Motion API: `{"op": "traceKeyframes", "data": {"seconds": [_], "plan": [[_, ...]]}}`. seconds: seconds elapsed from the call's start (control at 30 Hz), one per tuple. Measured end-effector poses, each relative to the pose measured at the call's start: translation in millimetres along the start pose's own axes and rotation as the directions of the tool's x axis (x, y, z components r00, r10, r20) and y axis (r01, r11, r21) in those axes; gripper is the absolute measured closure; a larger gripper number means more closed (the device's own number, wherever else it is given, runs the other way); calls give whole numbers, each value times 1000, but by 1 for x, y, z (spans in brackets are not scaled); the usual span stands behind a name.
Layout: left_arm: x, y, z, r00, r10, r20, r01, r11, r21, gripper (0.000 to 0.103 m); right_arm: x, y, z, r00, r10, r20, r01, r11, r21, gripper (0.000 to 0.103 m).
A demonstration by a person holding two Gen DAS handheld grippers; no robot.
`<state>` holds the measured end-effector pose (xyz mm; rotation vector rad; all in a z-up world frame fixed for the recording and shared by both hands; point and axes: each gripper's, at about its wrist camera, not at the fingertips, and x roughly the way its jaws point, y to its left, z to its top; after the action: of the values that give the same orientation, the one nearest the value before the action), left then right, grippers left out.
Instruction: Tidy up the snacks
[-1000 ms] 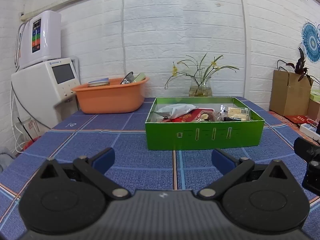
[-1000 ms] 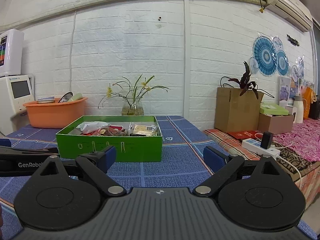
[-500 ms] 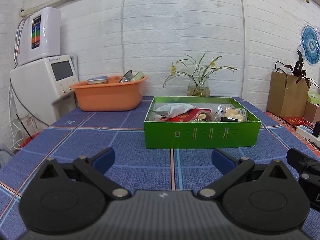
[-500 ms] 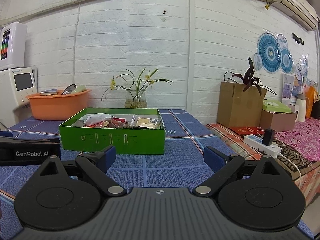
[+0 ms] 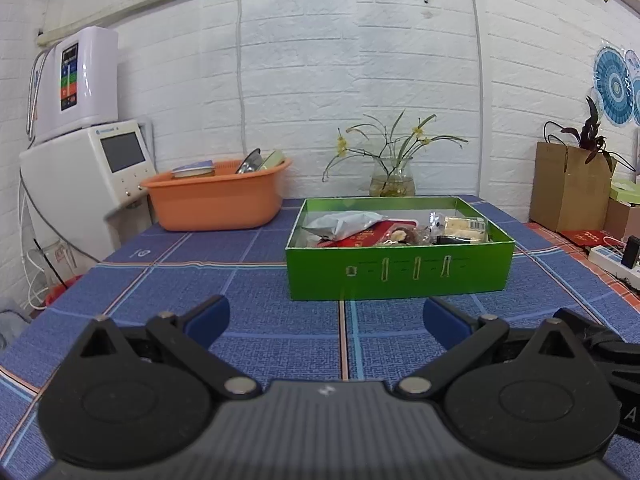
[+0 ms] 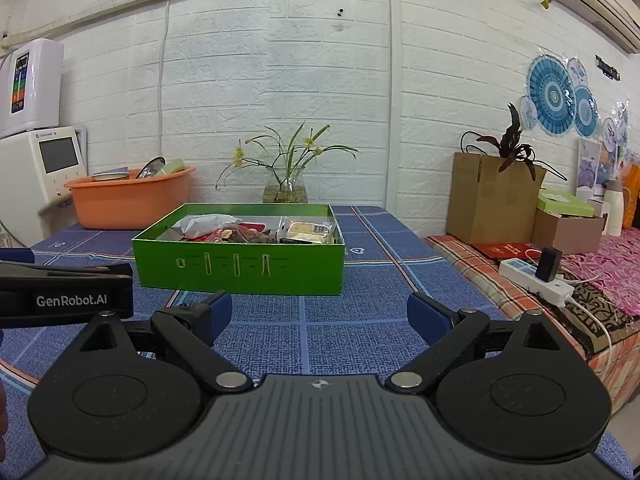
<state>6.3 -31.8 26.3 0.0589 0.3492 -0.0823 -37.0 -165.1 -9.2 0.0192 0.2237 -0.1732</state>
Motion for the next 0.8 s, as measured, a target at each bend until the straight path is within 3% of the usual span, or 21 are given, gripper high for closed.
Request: {"op": "traceKeyframes", "data": {"seconds": [0.47, 0.8], "plan": [[0, 2, -1, 1000, -17, -7, 17, 1000, -4, 0, 0, 3, 0, 1000, 1, -5, -2, 1000, -16, 0], [-3, 5, -3, 999, -23, 29, 24, 999, -23, 0, -1, 2, 0, 1000, -1, -2, 1, 1000, -16, 0]]}}
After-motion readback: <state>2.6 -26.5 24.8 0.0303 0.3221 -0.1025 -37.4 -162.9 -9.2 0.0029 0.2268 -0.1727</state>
